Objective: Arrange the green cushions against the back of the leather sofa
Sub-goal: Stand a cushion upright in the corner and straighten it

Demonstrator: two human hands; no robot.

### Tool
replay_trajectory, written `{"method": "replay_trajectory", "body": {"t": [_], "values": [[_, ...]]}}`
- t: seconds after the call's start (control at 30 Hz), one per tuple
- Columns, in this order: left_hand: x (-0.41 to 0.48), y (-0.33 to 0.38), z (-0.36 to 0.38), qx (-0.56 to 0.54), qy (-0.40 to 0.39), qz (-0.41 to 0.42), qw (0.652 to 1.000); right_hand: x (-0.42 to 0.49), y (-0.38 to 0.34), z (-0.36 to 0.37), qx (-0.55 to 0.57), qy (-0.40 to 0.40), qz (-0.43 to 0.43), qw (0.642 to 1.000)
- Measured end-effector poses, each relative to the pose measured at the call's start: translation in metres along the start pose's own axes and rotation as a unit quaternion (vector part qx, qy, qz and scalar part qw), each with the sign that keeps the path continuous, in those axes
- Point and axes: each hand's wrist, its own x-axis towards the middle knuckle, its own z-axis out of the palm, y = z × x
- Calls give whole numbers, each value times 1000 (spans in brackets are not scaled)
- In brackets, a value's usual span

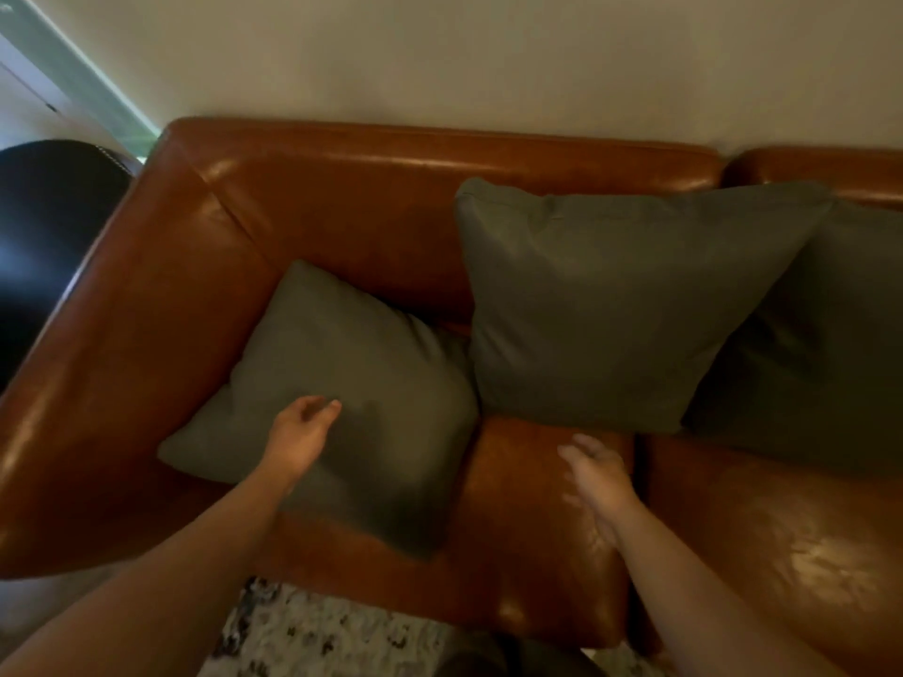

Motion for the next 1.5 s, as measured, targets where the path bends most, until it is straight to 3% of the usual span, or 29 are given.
{"method": "replay_trajectory", "body": {"t": [0.37,0.5,0.67,1.0,1.2,1.37,1.5], "values": [[-17,-48,-58,127,80,-24,988,-21,43,67,-66,-113,43,991],[-11,-60,-90,199,73,-48,976,-28,49,89,-62,-109,46,991],[24,-58,-116,295,56,6,954,-24,49,124,-61,-94,56,992],[127,-38,-140,271,-51,1,961,18,64,205,-24,6,82,996],[155,-22,-125,168,-115,19,979,33,58,222,38,47,84,995],[155,-11,-129,145,-102,41,983,27,49,232,65,42,84,993],[140,11,-136,148,-54,107,982,18,37,240,86,12,102,991]]}}
